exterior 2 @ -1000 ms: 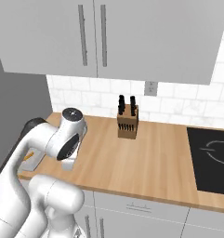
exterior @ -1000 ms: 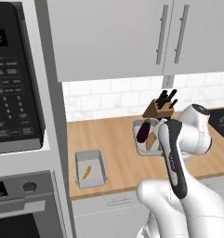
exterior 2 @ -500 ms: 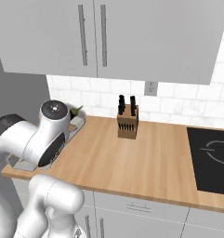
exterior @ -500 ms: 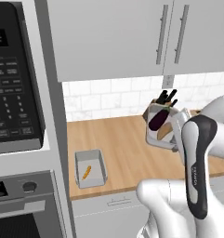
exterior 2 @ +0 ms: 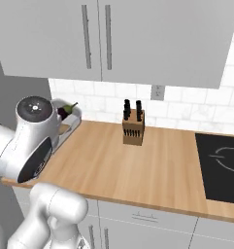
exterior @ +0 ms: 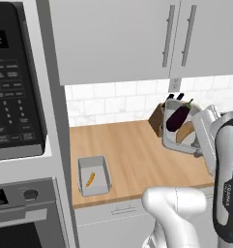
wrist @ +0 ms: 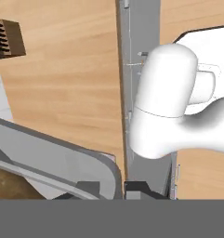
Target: Take the meat container that has the shrimp and place it on the second highest rack of the freezer. Then take the vegetable container that has the sweet potato and eggplant and place it on the highest rack of the freezer.
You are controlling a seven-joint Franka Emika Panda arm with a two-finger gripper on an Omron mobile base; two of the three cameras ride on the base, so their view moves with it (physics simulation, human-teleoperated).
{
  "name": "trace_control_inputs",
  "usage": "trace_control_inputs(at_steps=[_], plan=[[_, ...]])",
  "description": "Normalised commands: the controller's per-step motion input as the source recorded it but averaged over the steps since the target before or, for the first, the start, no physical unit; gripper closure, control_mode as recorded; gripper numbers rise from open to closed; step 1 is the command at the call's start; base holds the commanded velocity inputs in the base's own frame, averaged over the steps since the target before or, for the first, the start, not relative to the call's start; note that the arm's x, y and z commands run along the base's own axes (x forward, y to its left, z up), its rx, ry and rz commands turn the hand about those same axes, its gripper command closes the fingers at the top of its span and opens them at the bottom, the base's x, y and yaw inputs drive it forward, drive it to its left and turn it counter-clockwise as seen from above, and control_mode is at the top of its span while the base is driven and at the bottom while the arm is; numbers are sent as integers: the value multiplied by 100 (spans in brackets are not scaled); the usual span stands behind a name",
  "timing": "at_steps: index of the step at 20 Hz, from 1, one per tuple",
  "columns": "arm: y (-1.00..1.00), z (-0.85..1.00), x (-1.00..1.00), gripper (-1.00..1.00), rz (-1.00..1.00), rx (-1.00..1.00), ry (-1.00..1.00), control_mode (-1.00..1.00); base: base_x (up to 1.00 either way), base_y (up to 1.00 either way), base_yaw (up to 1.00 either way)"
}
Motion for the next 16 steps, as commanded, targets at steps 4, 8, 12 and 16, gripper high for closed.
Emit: trace_control_inputs(at_steps=[4, 8, 12, 16], plan=[[0, 0, -17, 100, 0, 0, -33, -100, 0, 0, 0], [0, 0, -35, 100, 0, 0, -31, 100, -10, 0, 0], [0, 0, 0, 100, 0, 0, 0, 100, -89, -19, -1], [0, 0, 0, 100, 0, 0, 0, 100, -99, -23, -4]])
